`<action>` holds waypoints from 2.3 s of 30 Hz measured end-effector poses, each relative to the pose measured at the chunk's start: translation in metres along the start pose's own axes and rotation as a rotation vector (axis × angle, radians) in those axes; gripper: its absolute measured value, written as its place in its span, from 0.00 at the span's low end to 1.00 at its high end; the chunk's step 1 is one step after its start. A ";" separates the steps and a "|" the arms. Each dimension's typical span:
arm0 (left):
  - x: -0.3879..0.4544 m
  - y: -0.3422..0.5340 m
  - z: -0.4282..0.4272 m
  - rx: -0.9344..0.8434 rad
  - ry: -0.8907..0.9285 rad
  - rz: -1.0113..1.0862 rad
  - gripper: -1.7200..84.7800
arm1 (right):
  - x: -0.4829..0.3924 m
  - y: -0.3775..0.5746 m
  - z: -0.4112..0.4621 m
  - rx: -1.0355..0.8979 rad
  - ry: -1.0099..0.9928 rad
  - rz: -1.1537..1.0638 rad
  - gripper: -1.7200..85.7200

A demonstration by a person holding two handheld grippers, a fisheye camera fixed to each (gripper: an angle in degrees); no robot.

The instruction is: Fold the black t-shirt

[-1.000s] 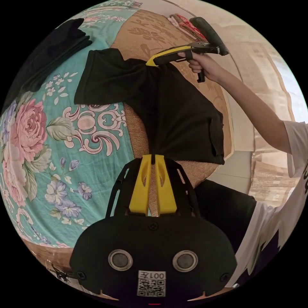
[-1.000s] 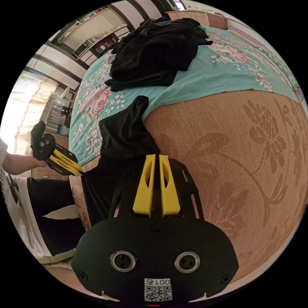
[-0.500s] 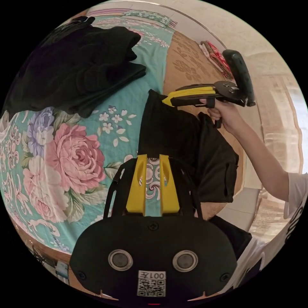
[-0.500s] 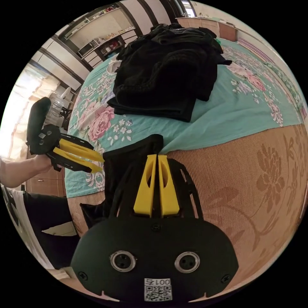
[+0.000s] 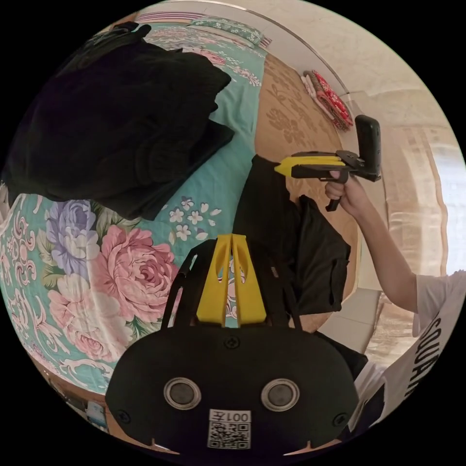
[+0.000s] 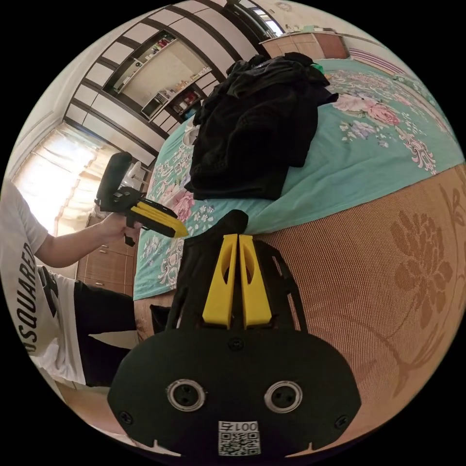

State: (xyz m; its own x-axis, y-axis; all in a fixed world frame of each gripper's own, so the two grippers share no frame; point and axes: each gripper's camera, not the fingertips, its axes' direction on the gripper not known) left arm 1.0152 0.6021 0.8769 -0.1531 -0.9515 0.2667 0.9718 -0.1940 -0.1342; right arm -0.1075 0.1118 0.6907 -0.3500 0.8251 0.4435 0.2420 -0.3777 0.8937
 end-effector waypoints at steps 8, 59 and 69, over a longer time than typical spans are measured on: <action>0.013 -0.002 0.001 -0.019 -0.031 0.026 0.09 | 0.000 -0.007 0.005 -0.009 -0.019 -0.040 0.03; 0.319 0.035 -0.023 0.010 -0.128 0.560 0.01 | -0.124 0.097 -0.156 0.138 0.165 -0.179 0.03; 0.476 0.088 0.124 -0.312 -0.250 1.040 0.02 | -0.147 0.254 -0.150 -0.057 0.264 0.016 0.04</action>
State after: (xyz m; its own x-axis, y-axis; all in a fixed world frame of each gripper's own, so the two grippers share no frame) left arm 1.0502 0.1614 1.1105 0.7841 -0.6172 0.0646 0.5123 0.5851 -0.6286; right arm -0.1305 -0.1690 0.8626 -0.5725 0.6832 0.4533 0.2011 -0.4190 0.8854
